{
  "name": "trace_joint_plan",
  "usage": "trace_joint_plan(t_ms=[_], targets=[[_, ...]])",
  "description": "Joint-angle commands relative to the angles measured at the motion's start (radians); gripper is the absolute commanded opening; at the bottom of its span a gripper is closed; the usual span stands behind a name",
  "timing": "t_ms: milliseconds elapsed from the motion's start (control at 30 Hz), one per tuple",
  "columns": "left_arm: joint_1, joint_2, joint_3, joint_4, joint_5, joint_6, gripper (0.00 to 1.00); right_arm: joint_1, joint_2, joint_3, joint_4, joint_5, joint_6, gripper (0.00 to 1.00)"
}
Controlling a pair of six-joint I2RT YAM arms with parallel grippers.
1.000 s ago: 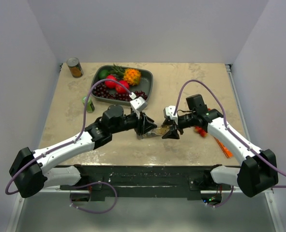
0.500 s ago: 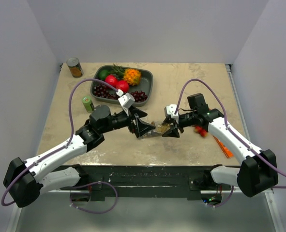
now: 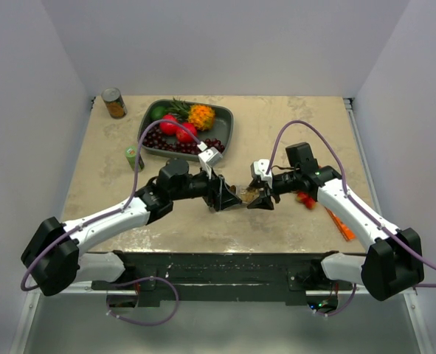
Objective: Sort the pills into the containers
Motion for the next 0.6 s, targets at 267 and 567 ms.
trace_joint_plan(t_ms=[267,567], targets=[[-0.017,0.023,0.067,0.039,0.043,-0.029,0.66,-0.003,-0.006,0.031,0.025,-0.033,0.006,0.0],[-0.014,0.016,0.067,0.051,0.026,-0.046,0.53,-0.003,-0.009,0.03,0.026,-0.034,0.005,0.0]])
